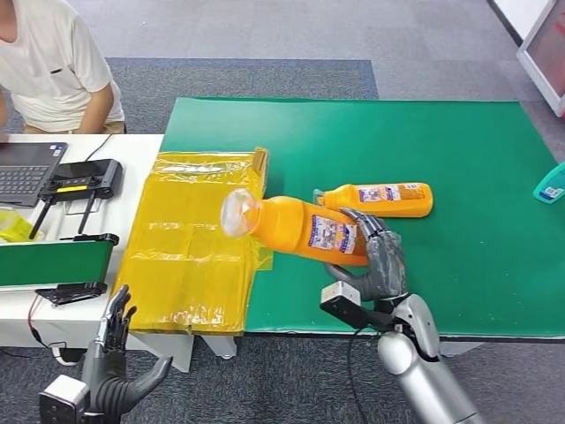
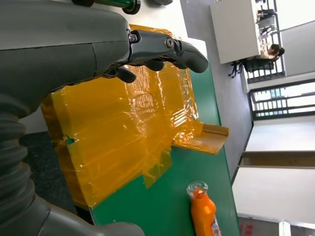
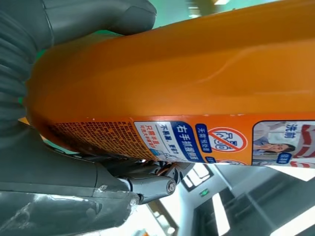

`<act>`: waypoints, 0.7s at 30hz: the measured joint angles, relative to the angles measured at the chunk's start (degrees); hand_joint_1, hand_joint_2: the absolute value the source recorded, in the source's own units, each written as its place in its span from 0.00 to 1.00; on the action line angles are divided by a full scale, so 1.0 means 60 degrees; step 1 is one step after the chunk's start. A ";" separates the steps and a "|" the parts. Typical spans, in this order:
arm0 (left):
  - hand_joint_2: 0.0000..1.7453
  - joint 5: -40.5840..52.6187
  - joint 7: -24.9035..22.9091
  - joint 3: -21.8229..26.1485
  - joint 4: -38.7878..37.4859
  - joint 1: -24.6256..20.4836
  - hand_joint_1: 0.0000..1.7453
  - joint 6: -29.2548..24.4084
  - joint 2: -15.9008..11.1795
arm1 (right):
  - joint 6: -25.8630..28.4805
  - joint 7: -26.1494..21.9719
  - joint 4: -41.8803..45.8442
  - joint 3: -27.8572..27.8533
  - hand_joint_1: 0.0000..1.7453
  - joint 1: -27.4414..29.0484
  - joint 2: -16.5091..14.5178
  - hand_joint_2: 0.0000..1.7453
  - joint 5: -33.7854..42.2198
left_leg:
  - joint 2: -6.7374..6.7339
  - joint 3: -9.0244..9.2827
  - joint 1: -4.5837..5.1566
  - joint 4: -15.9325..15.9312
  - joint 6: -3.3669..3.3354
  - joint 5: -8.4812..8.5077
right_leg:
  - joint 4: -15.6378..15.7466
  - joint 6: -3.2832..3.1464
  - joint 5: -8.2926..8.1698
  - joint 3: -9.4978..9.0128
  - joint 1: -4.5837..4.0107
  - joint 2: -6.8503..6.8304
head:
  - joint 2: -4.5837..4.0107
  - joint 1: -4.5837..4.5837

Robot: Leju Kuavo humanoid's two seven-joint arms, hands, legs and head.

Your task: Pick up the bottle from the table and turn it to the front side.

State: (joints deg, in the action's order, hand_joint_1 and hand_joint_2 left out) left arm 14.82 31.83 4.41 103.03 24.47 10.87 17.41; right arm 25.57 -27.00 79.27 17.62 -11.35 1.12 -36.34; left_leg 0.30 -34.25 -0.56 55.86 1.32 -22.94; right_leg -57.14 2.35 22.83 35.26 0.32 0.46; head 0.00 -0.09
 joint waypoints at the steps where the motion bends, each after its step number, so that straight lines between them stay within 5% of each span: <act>1: 1.00 -0.0006 -0.0038 -0.0167 0.0044 -0.0001 0.00 -0.0154 -0.0018 | 0.0025 -0.0145 0.0261 -0.0013 1.00 0.0200 -0.0229 1.00 0.0207 | 0.0001 -0.0001 -0.0001 0.0000 0.0002 -0.0003 | 0.0000 0.0000 0.0001 0.0000 0.0000 0.0001 | 0.0000 -0.0001; 10: 1.00 -0.0685 -0.0345 -0.2346 0.0388 -0.0334 0.00 -0.1868 -0.0804 | 0.0498 -0.1277 0.0907 0.0560 1.00 0.1308 -0.1649 1.00 0.0801 | -0.0001 0.0003 0.0003 0.0000 0.0003 -0.0015 | 0.0001 0.0000 0.0000 0.0000 0.0005 0.0003 | 0.0000 -0.0002; 21: 1.00 -0.1722 -0.0605 -0.4069 0.0006 -0.1625 0.00 -0.1257 -0.1456 | 0.0995 -0.1718 -0.0981 0.2716 1.00 0.0910 -0.1955 1.00 0.0285 | -0.0004 0.0005 0.0002 0.0000 0.0008 -0.0006 | 0.0000 0.0000 -0.0006 0.0000 0.0006 0.0004 | 0.0000 -0.0001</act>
State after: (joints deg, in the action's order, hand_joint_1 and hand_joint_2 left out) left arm 4.49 28.20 -20.00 103.07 14.72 3.33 8.67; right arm 31.54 -37.31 73.39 33.92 -5.89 -10.61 -34.63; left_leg 0.28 -34.22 -0.54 55.86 1.36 -22.98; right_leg -57.14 2.35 22.80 35.26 0.36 0.49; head 0.00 -0.10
